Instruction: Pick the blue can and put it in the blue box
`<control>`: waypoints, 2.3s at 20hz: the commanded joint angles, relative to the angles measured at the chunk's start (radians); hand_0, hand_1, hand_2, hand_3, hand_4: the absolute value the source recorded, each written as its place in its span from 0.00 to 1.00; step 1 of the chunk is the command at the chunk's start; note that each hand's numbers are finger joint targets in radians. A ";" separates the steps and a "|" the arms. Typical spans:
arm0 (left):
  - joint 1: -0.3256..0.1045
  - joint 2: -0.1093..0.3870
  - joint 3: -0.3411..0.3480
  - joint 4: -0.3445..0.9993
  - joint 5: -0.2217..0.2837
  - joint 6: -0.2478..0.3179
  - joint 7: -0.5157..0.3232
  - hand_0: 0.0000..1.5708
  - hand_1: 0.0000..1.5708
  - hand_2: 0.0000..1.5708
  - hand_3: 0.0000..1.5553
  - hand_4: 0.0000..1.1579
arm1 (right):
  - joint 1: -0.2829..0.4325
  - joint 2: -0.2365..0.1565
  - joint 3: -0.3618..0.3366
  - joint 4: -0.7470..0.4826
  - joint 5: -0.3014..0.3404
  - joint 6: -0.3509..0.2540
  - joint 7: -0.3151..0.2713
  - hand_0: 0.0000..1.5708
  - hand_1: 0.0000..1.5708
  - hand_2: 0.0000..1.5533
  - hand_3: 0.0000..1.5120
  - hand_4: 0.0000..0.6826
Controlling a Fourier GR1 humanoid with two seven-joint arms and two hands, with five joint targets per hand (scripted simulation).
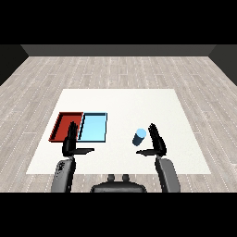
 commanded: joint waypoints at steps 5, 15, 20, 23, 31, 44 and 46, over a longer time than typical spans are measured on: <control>-0.058 -0.005 0.025 0.093 0.020 -0.010 -0.034 0.00 0.00 0.00 0.00 0.00 | -0.090 0.014 -0.028 0.114 -0.010 -0.047 0.047 0.00 0.00 0.00 0.00 0.00; 0.016 -0.008 -0.003 0.002 -0.037 0.023 -0.042 0.00 0.00 0.00 0.00 0.00 | -0.120 0.025 -0.040 0.202 -0.046 -0.076 0.030 0.00 0.00 0.00 0.00 0.00; -0.076 -0.022 -0.012 -0.015 -0.027 0.054 0.069 0.00 0.00 0.00 0.00 0.00 | -0.240 0.004 -0.099 0.356 -0.079 -0.040 0.014 0.00 0.00 0.00 0.00 0.00; 0.029 -0.011 -0.004 -0.085 -0.018 0.042 0.049 0.00 0.00 0.00 0.00 0.00 | -0.203 0.024 -0.096 0.411 -0.081 -0.031 -0.050 0.00 0.00 0.00 0.00 0.00; -0.018 -0.013 0.012 0.090 -0.032 0.026 -0.092 0.00 0.00 0.00 0.00 0.00 | -0.332 0.025 -0.079 0.595 -0.116 -0.093 -0.096 0.00 0.00 0.00 0.00 0.00; 0.007 -0.048 -0.069 -0.036 -0.069 0.095 0.003 0.00 0.00 0.00 0.00 0.00 | -0.346 0.025 0.003 0.550 -0.164 -0.154 -0.057 0.00 0.00 0.00 0.00 0.00; -0.004 -0.010 0.004 -0.018 -0.007 0.021 -0.012 0.00 0.00 0.00 0.00 0.00 | -0.279 0.004 -0.035 0.509 -0.127 -0.090 -0.056 0.00 0.00 0.00 0.00 0.00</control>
